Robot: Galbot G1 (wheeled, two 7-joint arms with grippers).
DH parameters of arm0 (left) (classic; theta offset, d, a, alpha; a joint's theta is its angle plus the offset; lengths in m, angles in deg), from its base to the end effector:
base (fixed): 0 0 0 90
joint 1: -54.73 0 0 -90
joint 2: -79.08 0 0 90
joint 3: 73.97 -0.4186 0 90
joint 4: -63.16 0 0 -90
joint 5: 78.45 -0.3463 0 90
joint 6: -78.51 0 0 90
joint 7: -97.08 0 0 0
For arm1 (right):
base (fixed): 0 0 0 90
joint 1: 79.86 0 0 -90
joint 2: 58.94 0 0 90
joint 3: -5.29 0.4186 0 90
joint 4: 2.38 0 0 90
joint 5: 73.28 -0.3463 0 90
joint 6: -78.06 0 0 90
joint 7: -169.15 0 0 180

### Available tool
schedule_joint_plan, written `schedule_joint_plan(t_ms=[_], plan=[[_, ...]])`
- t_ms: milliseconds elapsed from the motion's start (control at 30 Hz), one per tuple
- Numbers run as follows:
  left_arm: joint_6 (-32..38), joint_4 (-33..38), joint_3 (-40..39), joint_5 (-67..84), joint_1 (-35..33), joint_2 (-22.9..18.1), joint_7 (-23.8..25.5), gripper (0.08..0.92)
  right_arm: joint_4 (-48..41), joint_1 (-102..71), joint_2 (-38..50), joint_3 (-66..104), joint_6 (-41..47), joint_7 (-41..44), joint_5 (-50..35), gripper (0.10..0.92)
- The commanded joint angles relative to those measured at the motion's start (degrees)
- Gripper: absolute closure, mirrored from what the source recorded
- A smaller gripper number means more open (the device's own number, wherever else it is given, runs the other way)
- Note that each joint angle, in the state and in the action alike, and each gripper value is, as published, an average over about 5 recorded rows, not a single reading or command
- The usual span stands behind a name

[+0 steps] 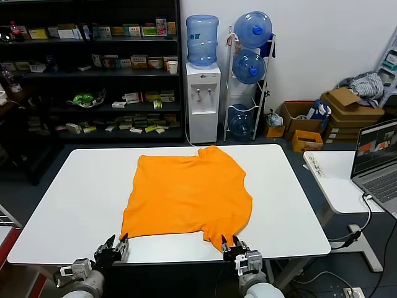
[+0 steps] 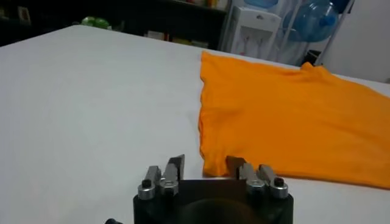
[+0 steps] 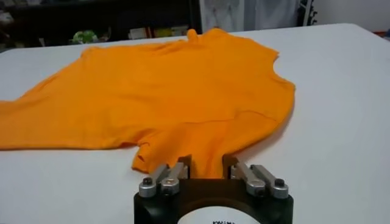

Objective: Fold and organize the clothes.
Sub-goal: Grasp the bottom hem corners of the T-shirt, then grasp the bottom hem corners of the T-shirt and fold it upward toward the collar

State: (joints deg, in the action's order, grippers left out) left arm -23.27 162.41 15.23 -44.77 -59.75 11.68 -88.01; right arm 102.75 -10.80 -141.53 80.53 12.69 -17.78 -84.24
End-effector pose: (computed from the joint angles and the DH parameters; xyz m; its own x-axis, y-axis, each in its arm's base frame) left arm 0.1714 0.1351 -0.4482 -0.8763 0.0262 0.4810 -0.0634 0.9836 -0.1690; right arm 0.1817 0.0421 -0.4298 -0.8242 -0.1872 0.5344 -0.1583 0.9823 0.0999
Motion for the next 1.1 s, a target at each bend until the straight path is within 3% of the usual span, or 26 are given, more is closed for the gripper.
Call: schedule_joint_plan(t_ms=[33,200,433,833,933,1100], plan=[[0.24,0.28,-0.61,0.1,-0.11,-0.37,-0.32,0.58,1.8,-1.69,0.34,-0.26,-1.67,-0.11,0.55,0.789],[0.34,3.04,-0.58,0.51,-1.95,-0.34,-0.5,0.718,4.57,-4.18,1.78,0.06,-3.03,-0.36,-0.86,0.897],[0.5,9.69,1.93,3.65,-7.0,1.32,-1.68,0.898,12.01,-10.92,6.11,1.73,-4.99,-1.03,-4.8,0.901],[-0.68,21.96,6.79,9.99,-16.96,4.47,-6.65,0.908,21.96,-19.9,12.55,4.62,-9.68,-3.69,-7.59,0.901],[0.04,21.39,6.31,9.39,-14.14,5.13,-7.78,0.908,19.81,-13.43,11.75,3.89,-9.8,-5.58,-9.57,0.901],[1.8,14.99,3.49,8.91,-3.7,7.01,-8.49,0.908,10.78,2.38,10.7,1.88,-8.7,-8.26,-12.14,0.901]])
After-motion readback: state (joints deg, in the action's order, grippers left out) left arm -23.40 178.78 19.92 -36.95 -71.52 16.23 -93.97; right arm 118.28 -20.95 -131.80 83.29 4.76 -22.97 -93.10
